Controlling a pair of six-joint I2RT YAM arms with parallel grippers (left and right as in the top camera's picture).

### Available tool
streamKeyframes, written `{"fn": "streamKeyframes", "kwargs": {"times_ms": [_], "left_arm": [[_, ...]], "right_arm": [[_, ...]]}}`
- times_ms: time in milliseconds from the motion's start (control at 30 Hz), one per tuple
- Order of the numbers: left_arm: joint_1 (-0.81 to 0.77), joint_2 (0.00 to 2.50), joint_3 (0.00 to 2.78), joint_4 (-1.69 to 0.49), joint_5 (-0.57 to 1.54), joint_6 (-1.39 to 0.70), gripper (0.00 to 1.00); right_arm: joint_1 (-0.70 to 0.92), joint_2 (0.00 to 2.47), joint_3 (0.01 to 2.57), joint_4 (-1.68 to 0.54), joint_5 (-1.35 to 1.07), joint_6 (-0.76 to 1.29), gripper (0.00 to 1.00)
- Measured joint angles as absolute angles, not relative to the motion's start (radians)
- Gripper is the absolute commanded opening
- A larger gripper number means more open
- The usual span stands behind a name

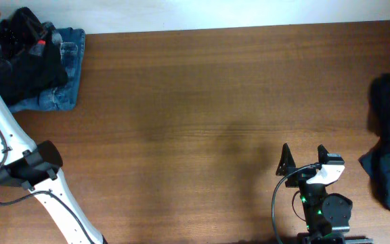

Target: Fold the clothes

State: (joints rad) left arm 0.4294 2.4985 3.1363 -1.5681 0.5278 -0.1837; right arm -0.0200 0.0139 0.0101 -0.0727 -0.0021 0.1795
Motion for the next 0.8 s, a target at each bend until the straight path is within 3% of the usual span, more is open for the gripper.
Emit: {"fn": "streamKeyframes", "kwargs": {"times_ms": [533, 800], "left_arm": [[0.406, 2.474, 3.127, -1.568, 0.506, -0.184, 0.99], [0.264, 2.185, 2.924, -1.639, 0.368, -0.183, 0.99]], "right_arm": [[-0.020, 0.014, 0.010, -0.073, -0.002, 0.180, 0.99], [-0.020, 0.014, 0.010, -0.073, -0.002, 0.180, 0.99]]}}
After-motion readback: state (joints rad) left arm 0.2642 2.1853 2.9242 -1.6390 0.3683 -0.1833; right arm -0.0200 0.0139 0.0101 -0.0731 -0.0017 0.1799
